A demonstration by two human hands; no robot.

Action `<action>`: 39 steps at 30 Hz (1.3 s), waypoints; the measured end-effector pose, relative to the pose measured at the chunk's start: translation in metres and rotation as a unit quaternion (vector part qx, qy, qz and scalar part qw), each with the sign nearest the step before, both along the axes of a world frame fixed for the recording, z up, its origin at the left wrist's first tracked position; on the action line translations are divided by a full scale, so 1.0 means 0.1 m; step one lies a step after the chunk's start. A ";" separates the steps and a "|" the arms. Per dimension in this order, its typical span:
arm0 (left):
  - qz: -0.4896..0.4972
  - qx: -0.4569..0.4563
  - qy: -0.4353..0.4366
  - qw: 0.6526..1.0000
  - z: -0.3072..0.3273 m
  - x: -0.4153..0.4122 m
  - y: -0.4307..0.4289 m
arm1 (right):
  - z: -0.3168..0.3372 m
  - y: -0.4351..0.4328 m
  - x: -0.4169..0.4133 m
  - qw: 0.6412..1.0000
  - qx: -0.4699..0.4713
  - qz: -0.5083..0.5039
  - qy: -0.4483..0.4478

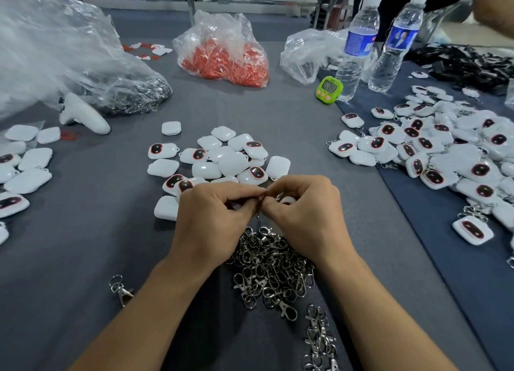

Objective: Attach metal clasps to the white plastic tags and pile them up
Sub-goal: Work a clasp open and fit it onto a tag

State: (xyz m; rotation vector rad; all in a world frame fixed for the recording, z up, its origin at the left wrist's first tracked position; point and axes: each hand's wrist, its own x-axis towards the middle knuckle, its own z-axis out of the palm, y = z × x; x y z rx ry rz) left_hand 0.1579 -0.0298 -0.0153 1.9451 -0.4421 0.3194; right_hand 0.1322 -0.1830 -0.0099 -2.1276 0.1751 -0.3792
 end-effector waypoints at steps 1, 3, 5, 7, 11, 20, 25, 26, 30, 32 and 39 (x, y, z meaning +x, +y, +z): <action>0.007 0.011 -0.010 1.000 0.01 0.00 0.01 | 0.00 0.01 0.00 1.000 0.001 0.001 0.002; 0.012 0.014 -0.007 1.000 0.01 0.00 0.01 | 0.00 0.01 0.00 1.000 0.004 0.006 0.003; 0.013 -0.004 0.024 1.000 0.00 0.02 0.01 | 0.01 0.01 0.00 1.000 0.004 0.013 0.002; 0.017 -0.032 0.070 0.997 -0.02 0.06 0.01 | 0.01 0.01 0.01 1.000 0.008 0.015 -0.001; -0.015 -0.081 0.176 0.981 -0.04 0.11 0.04 | 0.00 -0.03 0.03 1.000 0.022 0.016 -0.010; -0.069 -0.062 0.192 0.977 0.02 0.09 0.08 | 0.00 -0.06 0.04 0.999 0.018 0.045 0.006; -0.086 -0.048 0.201 0.975 0.03 0.08 0.10 | 0.03 -0.10 0.04 0.996 0.020 0.080 0.017; -0.093 -0.044 0.204 0.974 0.04 0.09 0.11 | 0.04 -0.10 0.04 0.996 0.018 0.089 0.020; -0.116 -0.035 0.203 0.972 0.06 0.07 0.11 | 0.05 -0.12 0.03 0.993 0.026 0.109 0.026; -0.114 -0.029 0.201 0.973 0.06 0.07 0.10 | 0.04 -0.13 0.03 0.993 0.016 0.112 0.025; 0.050 -0.052 0.122 0.990 0.03 0.11 0.07 | 0.00 -0.09 0.06 0.996 0.086 -0.018 0.026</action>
